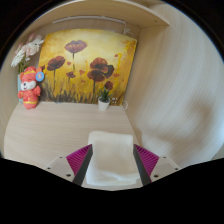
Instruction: Fold towel
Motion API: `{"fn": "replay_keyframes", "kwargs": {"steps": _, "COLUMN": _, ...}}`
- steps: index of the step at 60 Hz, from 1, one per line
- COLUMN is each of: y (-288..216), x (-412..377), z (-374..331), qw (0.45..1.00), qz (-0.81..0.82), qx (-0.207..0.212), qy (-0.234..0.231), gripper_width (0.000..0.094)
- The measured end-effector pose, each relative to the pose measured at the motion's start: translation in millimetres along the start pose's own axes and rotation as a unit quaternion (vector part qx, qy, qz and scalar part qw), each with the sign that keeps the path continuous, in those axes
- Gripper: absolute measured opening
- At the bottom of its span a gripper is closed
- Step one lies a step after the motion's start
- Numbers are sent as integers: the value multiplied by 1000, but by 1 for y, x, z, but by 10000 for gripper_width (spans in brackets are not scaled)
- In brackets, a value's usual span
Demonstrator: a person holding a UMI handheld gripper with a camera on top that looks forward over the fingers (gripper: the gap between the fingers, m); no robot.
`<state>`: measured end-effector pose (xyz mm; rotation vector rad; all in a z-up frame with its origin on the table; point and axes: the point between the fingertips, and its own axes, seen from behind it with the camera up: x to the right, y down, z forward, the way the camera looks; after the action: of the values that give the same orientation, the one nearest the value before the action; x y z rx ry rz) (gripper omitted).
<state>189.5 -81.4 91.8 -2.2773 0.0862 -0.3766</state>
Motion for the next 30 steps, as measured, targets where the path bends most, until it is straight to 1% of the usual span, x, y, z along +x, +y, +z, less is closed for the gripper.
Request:
{"fn": "replay_keyframes", "kwargs": {"steps": 7, "y": -28, "x": -43, "z": -54, "qw": 999, "qz": 19, "qx": 37, "qy": -31, "gripper_width": 828}}
{"fn": "replay_keyframes", "kwargs": {"steps": 13, "y": -40, "x": -83, "z": -102, "qw": 994, "qz": 47, "qx": 68, "qy": -72, "gripper_width": 837}}
{"fn": "replay_keyframes", "kwargs": {"steps": 18, "y": -33, "x": -111, "z": -139, "qw": 991, "qz": 55, "qx": 77, "qy": -96, "gripper_width": 840}}
{"fn": "replay_keyframes", "kwargs": {"steps": 30, "y": 0, "x": -159, "z": -222, "qw": 988, "qz": 31, "qx": 95, "qy": -122, "gripper_width": 844}}
